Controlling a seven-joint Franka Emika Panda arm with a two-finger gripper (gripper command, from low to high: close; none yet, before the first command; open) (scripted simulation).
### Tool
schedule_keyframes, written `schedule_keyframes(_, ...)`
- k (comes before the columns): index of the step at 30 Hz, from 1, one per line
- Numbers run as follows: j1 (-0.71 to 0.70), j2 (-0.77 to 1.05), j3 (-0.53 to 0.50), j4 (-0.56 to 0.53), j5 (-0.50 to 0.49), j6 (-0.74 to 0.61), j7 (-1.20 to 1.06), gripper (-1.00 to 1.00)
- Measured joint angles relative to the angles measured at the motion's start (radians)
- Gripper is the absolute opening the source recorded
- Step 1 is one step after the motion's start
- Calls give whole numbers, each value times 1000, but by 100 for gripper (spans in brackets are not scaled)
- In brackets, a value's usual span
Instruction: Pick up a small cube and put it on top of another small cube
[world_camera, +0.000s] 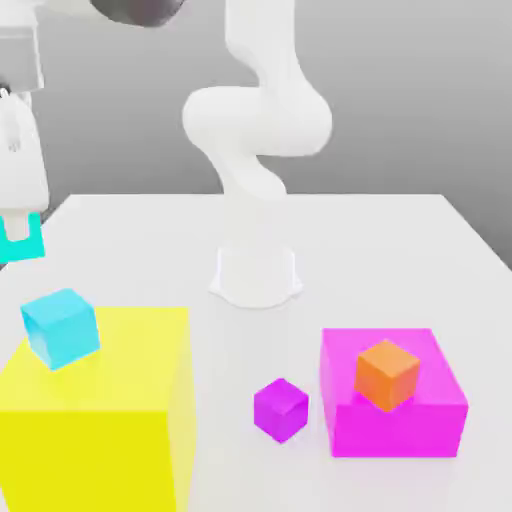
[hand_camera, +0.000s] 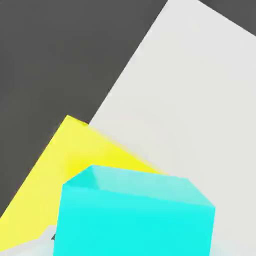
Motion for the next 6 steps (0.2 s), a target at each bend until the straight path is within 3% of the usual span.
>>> schedule_keyframes(1, 1, 14, 0, -25, 5, 37, 1, -100)
schedule_keyframes(2, 1, 28, -1, -47, 9, 73, 0, 100)
schedule_keyframes(6, 1, 28, -1, -47, 9, 73, 0, 100)
